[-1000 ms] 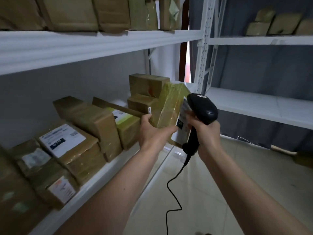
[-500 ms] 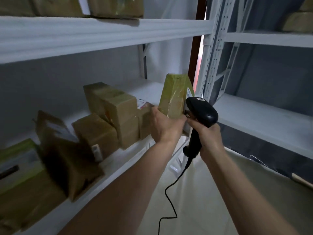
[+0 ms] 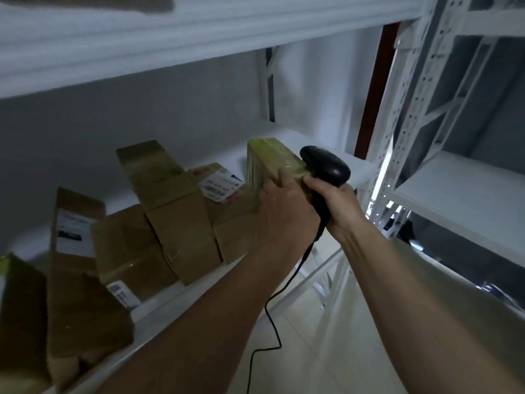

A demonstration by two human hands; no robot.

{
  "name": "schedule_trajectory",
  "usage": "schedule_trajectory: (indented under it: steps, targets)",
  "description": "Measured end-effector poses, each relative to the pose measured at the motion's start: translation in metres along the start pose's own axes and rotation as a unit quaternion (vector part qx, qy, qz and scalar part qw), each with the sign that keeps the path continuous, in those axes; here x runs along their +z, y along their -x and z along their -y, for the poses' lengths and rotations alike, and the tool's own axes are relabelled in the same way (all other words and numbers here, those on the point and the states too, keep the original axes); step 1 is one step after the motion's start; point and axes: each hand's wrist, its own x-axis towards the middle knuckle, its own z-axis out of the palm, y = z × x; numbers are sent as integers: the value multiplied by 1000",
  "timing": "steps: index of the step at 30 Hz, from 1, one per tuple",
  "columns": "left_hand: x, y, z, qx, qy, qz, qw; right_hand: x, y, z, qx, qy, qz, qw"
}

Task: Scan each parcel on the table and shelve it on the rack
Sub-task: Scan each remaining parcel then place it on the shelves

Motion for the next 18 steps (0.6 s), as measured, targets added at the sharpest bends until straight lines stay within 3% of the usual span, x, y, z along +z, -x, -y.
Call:
schedule_trajectory:
  steps: [4,9,18]
  targets:
    - [-9,-7,13,-2,-117,-33,993,14,-12,-10,17,-7,22,1000]
    - [-21,-16,21,-50,-43,-26,998,33,-14,-13,20,27,28,999]
    - [-30,17,40,-6,74,-84,994,29,22,-8,-30,57,-26,998]
